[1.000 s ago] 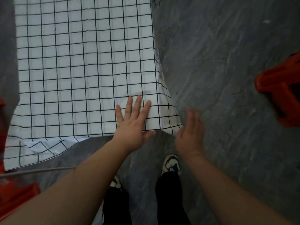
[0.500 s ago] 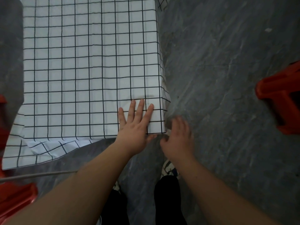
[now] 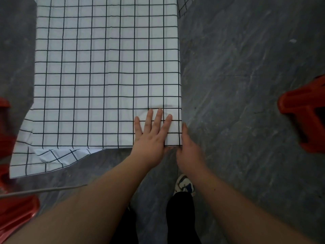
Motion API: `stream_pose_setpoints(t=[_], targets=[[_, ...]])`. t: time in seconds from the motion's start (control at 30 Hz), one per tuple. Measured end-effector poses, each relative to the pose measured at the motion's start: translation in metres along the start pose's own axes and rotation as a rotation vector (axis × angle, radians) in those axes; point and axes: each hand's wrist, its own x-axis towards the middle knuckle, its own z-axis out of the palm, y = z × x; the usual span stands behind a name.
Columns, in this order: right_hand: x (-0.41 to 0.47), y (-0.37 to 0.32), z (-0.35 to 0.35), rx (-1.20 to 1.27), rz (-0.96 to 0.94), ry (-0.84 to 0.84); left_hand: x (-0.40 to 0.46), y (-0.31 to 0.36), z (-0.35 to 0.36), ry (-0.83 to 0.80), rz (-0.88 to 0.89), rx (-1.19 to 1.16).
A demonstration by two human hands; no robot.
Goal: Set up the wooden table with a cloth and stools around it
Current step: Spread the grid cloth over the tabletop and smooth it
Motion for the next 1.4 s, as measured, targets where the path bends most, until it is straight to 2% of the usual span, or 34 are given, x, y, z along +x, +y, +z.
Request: stream_pose_setpoints(t=[0.2,0.33,0.5,0.67,0.8,0.87,0.97,1.2,1.4], targets=[[0.000,0.007,0.003,0.056,0.031,0.002,-0.001,0.000,0.007,0.052,0.001,0.019],[0.002,0.010,0.006,-0.055,0.017,0.032,-0.002,-0.001,0.003,0.017,0.000,-0.022],[0.001,0.003,0.003,-0.047,0.028,0.042,-0.001,-0.012,-0.017,-0.111,0.029,-0.237],[-0.011,-0.021,-0.016,-0.188,0.135,-0.030,-0.005,-0.016,-0.037,-0.089,0.019,-0.371],[-0.020,-0.046,-0.025,-0.270,-0.052,0.085,-0.018,-0.019,-0.047,0.030,-0.017,-0.390],[-0.023,-0.061,-0.022,-0.307,-0.159,0.071,-0.028,-0.028,-0.050,0.100,-0.039,-0.432],[-0.025,-0.084,-0.008,-0.395,-0.306,0.043,-0.050,-0.054,-0.051,0.183,-0.110,-0.524],[-0.022,-0.169,0.064,-0.494,-0.444,0.008,-0.114,-0.169,-0.039,0.288,-0.280,-0.637],[-0.024,-0.266,0.144,-0.517,-0.480,-0.039,-0.168,-0.279,-0.032,0.302,-0.375,-0.677]])
